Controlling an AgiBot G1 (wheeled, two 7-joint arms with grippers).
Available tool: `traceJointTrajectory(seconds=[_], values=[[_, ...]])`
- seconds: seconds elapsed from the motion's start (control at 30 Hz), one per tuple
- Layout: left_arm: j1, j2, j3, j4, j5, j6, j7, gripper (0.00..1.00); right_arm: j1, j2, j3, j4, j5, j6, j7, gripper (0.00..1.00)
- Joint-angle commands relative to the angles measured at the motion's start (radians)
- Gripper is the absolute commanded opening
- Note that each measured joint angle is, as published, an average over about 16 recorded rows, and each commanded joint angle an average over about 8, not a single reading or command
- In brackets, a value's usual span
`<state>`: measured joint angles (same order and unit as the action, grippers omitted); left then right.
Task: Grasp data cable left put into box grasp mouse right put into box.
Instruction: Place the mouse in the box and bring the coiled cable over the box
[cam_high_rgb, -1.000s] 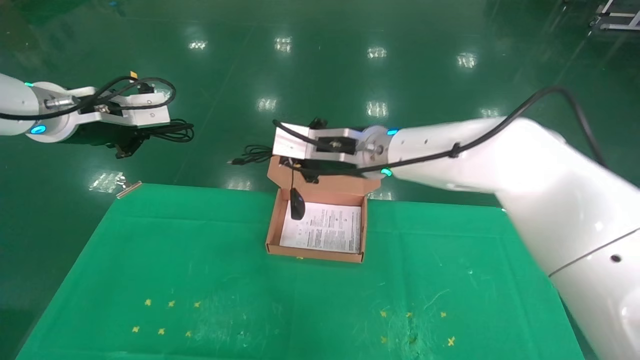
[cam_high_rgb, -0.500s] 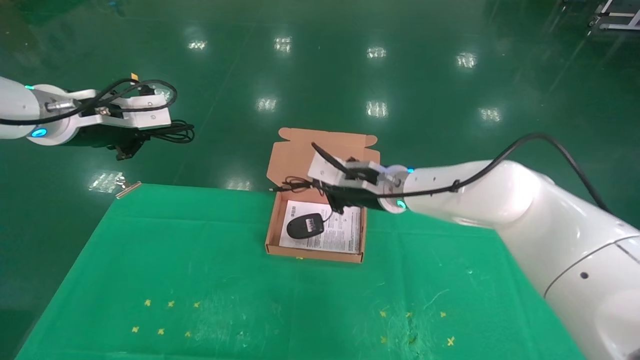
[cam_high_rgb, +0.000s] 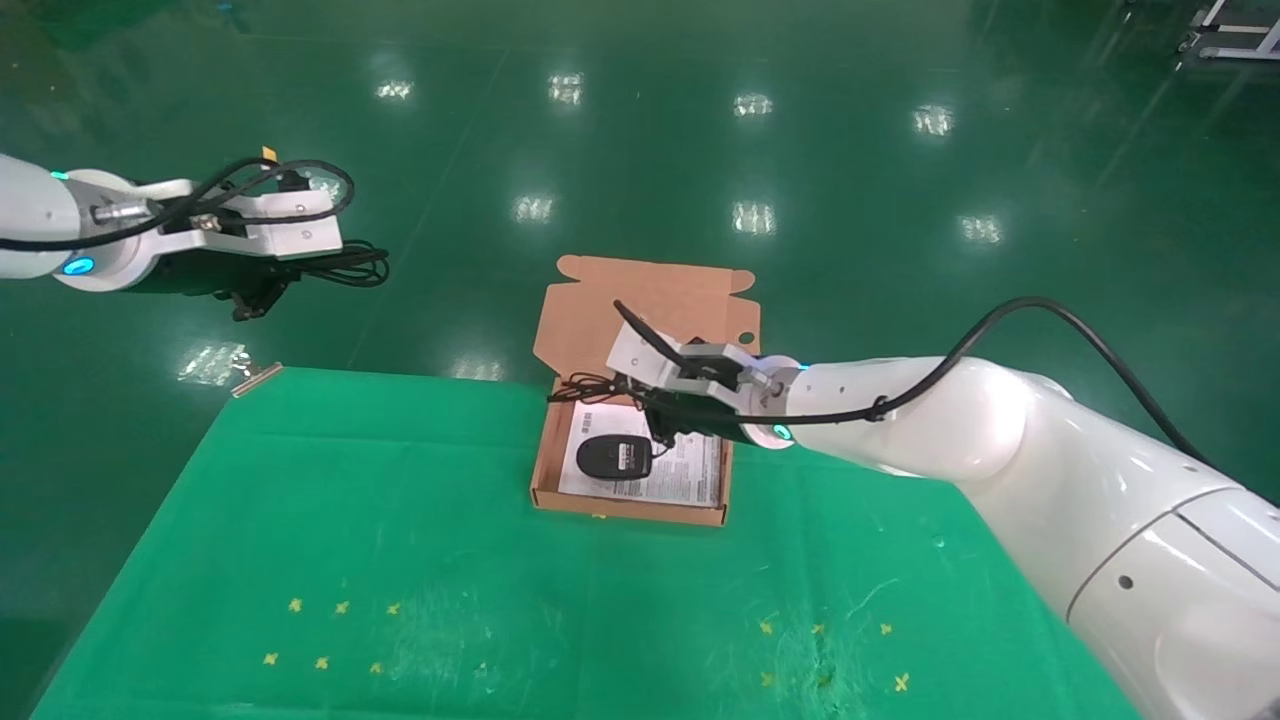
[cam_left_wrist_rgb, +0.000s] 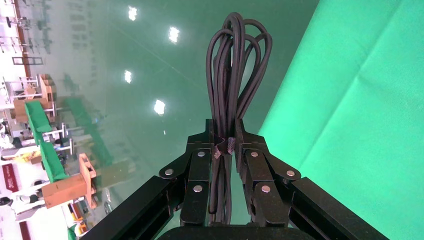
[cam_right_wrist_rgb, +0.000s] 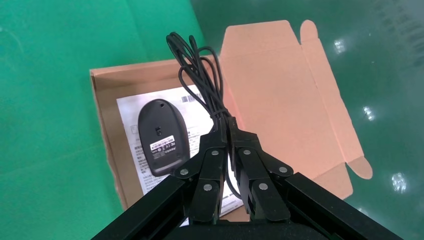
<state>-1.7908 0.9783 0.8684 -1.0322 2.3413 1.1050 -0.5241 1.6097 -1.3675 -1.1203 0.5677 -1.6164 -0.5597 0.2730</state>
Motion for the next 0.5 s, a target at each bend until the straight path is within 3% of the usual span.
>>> traceJointTrajectory(seconds=[0.03,0.3,0.5], values=[[0.000,0.000,0.000,0.000,0.000,0.000,0.000,0.00,0.001,-0.002,-0.016,0.000,0.006,0.008,0.010,1.00],[0.015,0.014,0.000,0.001,-0.012,-0.015,0.003,0.00,-0.003,0.034,-0.022,0.041,0.015,0.008,0.012,1.00],[0.071,0.070,-0.003,0.020,-0.057,-0.108,0.037,0.00,0.007,0.115,-0.018,0.090,0.010,0.010,0.017,1.00]])
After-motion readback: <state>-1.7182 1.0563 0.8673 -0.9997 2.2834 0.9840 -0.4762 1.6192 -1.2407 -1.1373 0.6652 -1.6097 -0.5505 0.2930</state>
